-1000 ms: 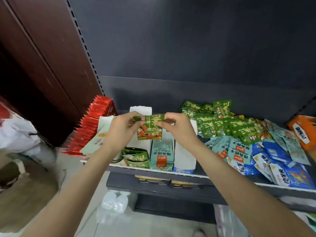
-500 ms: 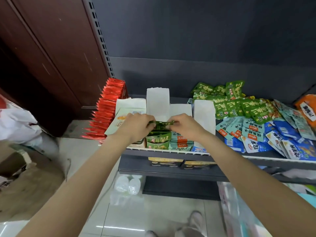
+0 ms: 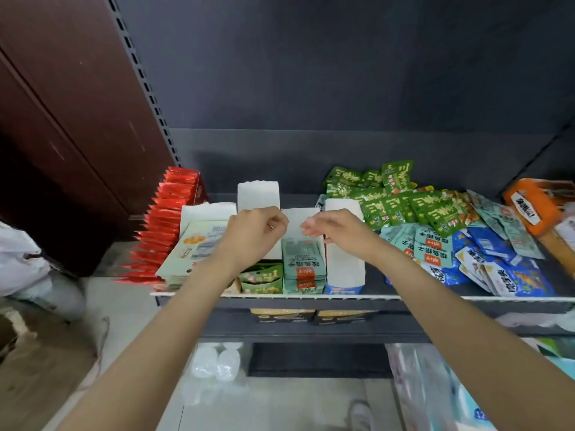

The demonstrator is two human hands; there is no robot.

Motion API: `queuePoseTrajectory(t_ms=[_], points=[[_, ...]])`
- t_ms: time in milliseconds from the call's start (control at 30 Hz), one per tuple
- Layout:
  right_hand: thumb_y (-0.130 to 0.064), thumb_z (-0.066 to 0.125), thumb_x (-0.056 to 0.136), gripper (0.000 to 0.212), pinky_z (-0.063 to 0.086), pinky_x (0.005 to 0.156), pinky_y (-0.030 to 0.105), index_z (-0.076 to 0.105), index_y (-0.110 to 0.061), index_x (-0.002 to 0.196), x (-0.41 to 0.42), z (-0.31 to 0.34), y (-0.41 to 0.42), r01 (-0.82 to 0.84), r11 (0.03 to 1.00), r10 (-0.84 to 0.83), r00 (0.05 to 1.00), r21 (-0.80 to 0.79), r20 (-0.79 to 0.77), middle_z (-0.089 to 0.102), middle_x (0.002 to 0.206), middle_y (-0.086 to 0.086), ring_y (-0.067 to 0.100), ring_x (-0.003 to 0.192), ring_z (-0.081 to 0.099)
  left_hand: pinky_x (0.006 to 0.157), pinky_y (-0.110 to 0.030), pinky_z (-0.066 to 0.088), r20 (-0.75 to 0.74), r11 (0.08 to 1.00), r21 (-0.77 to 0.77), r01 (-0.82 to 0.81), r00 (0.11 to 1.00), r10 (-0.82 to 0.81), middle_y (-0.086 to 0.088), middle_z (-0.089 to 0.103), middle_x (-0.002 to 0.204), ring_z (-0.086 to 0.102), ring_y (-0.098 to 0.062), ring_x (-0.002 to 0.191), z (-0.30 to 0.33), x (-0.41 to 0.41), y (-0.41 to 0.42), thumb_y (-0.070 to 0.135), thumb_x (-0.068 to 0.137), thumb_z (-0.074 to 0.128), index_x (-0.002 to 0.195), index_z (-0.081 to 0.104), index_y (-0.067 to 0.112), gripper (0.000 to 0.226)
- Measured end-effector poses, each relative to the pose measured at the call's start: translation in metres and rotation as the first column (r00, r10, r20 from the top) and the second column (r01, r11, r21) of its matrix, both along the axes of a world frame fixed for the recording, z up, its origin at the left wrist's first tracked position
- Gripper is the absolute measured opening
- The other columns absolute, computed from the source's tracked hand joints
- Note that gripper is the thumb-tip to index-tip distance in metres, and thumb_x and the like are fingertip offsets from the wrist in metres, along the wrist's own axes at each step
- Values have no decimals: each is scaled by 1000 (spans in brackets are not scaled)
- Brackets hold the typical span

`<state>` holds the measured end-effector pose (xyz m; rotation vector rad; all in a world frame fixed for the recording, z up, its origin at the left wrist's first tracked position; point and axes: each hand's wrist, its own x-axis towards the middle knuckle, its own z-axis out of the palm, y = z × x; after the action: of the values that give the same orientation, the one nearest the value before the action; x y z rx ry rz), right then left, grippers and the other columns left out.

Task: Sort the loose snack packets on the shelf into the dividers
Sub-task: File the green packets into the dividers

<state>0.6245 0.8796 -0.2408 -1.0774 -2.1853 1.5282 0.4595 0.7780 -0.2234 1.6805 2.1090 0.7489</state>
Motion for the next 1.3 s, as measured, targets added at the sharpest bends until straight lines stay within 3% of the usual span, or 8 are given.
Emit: queuePoseTrajectory(t_ms=[200,300,567,800,933,1067,1167,1300], points=[[-12,55,92,15,50,85,28,69,-8,91,74,-15,77,311,931,-297,950,192,-95,71,100,9,17,92,65,81,-22,45,192,986,154,59,977,-88,4,70,92,61,-11,81,-3,93,81,13,90,53,94,68,18,17],[-11,56,91,19,46,93,32,65,-7,107,125,-37,121,337,892,-372,926,302,66,67,110,8,23,105,62,80,-16,42,243,989,122,86,963,-114,-3,68,99,61,-14,88,-15,148,133,6,90,51,102,66,10,19],[-16,64,86,77,18,116,37,18,-21,148,215,-80,216,-59,897,-221,798,438,560,15,156,7,27,143,15,117,-43,16,40,932,-358,60,998,-49,-4,2,159,5,-24,146,-94,219,235,35,91,55,150,13,14,75],[-7,68,80,56,40,99,33,43,-17,129,231,-86,237,-305,766,-149,771,565,619,36,128,7,24,126,32,117,-45,2,-52,834,-552,24,997,-63,4,-21,156,-11,-21,145,-122,227,243,41,93,50,151,-2,22,80],[-19,70,81,19,37,92,30,59,-18,97,227,-73,243,-280,783,-59,856,555,514,47,109,0,18,111,41,118,-36,16,116,897,-442,-3,991,60,1,-2,159,8,-21,146,-113,225,247,17,94,51,150,18,16,65],[-19,68,83,17,39,66,27,53,-13,81,215,-39,232,51,915,-96,991,401,93,58,83,0,14,78,55,100,-27,42,548,958,-275,84,832,84,-3,46,134,42,-14,128,-83,226,238,-14,86,47,134,36,6,53],[-19,68,83,21,41,64,26,51,-7,79,204,-21,209,224,949,-188,967,220,-173,57,72,4,11,67,51,80,-12,48,684,997,-76,-14,727,62,5,60,95,58,2,90,-56,220,219,-5,81,66,123,38,15,54],[-22,68,83,21,47,73,36,51,-10,78,178,-2,173,330,944,-309,889,5,-339,62,86,19,18,77,57,69,-14,45,631,984,89,-154,773,64,5,62,74,62,-4,71,-22,188,187,8,81,71,98,55,16,25]])
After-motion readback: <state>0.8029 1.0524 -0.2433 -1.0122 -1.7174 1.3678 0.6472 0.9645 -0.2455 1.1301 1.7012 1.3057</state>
